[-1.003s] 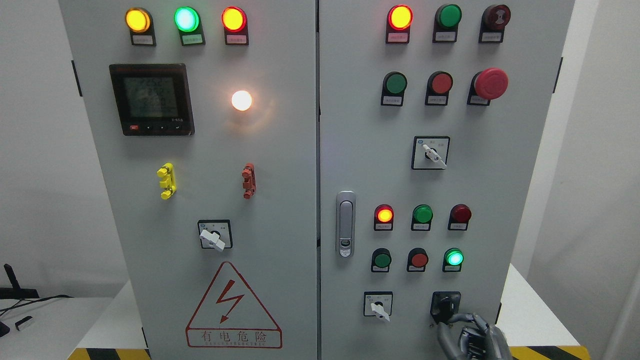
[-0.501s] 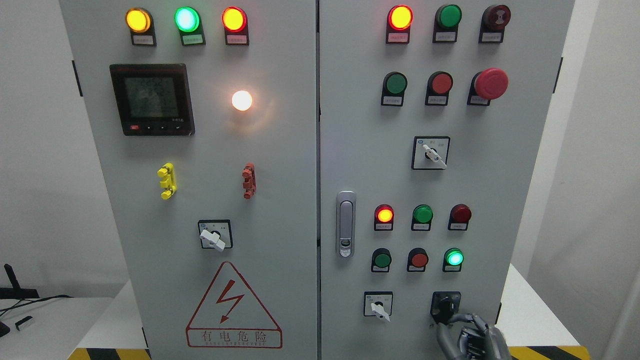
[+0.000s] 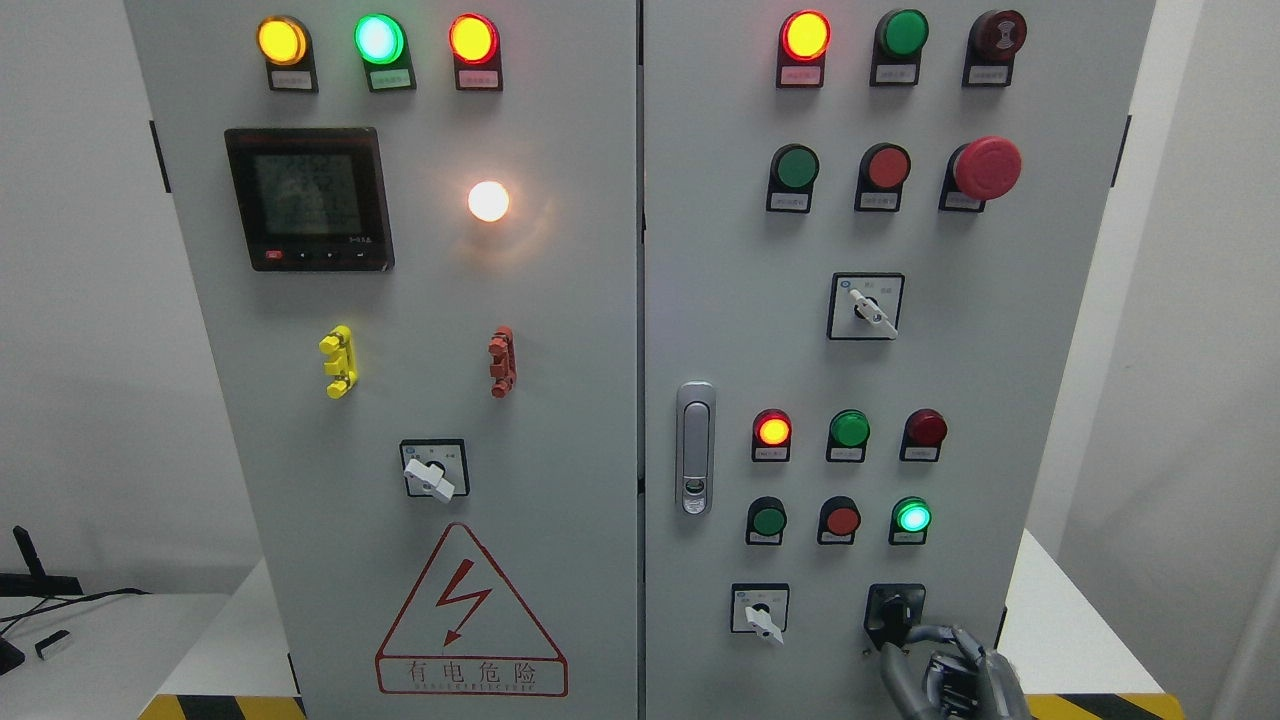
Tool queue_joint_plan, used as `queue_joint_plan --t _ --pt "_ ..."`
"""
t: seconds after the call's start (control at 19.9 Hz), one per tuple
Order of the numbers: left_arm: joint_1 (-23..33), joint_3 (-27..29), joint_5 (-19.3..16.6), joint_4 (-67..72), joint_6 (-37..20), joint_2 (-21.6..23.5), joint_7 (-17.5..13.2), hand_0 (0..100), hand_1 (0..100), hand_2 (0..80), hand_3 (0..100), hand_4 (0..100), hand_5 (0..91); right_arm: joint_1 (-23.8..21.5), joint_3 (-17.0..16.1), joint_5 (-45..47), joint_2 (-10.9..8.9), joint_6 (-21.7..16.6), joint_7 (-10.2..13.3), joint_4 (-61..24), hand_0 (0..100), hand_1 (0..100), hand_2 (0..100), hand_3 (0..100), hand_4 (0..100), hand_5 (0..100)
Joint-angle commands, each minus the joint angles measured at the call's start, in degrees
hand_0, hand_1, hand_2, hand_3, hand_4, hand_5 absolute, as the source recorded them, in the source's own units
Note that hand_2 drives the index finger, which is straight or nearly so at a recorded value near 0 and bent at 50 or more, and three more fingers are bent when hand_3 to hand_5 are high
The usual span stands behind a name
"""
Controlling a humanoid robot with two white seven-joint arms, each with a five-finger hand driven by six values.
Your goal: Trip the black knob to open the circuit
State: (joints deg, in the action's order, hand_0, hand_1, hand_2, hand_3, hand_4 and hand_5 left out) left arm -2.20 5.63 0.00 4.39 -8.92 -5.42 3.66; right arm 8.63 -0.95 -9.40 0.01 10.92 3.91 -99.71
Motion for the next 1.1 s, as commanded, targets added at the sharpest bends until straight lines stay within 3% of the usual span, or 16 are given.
queue_joint_plan --t 0.0,0.7,1.05 --pt "0.0 0.0 0.3 0.0 0.0 0.1 0.0 12 39 0.0 0 0 0.0 0.0 -1.3 0.0 0.61 0.2 0.1 0.0 44 65 45 100 100 100" --pt "0.0 0.0 0.3 0.0 0.0 0.1 0.0 12 39 0.0 0 0 0.0 -0.5 -1.9 -0.4 0.34 -0.3 0.2 -0.1 44 65 45 100 100 100" --pt "0.0 0.0 0.3 0.0 0.0 0.1 0.0 12 39 0.0 0 0 0.0 -1.2 -3.8 -0.8 -0.27 -1.2 0.4 -0.2 44 65 45 100 100 100"
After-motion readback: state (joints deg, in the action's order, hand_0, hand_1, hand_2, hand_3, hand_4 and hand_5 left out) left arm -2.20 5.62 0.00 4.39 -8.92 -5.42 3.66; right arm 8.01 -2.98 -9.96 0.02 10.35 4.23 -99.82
